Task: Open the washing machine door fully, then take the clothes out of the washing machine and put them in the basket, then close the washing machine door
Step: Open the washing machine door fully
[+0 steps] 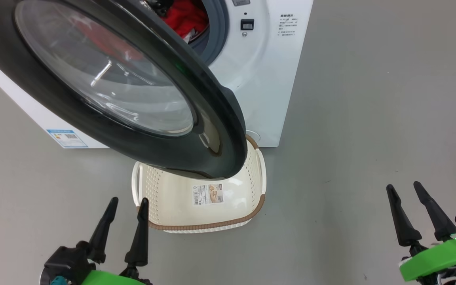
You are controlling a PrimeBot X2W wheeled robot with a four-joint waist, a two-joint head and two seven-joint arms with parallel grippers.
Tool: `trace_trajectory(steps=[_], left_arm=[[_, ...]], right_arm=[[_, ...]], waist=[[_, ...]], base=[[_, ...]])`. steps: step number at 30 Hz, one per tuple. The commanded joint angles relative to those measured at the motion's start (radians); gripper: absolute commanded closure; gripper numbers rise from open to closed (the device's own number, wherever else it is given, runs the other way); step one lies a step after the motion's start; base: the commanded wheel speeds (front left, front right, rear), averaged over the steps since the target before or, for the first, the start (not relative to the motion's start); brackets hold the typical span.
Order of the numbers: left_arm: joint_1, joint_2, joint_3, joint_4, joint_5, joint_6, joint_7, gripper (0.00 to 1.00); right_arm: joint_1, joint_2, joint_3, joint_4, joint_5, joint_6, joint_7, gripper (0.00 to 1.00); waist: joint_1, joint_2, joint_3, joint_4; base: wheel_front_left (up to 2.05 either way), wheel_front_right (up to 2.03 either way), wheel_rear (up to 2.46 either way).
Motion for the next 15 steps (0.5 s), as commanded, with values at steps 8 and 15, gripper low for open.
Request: trace_trajectory(steps=[8,15], left_arm=[[0.006,0.010,0.035,-0.021,0.007,-0.004,-0.009,0.00],[0.006,0.010,0.036,-0.022,0.006,-0.003,-0.009,0.00]], right_arm=[[0.058,0.072,-0.117,-0.063,-0.168,0.005,-0.009,0.00],[0.071,0.101,-0.149,-0.064,-0.213,0.005,-0.009,0.00]], waist=[[0.0000,0.0000,-0.002,0.003],[0.0000,0.0000,-0.001,0.002]], base=[[0.00,0.00,0.00],[0.00,0.00,0.00]])
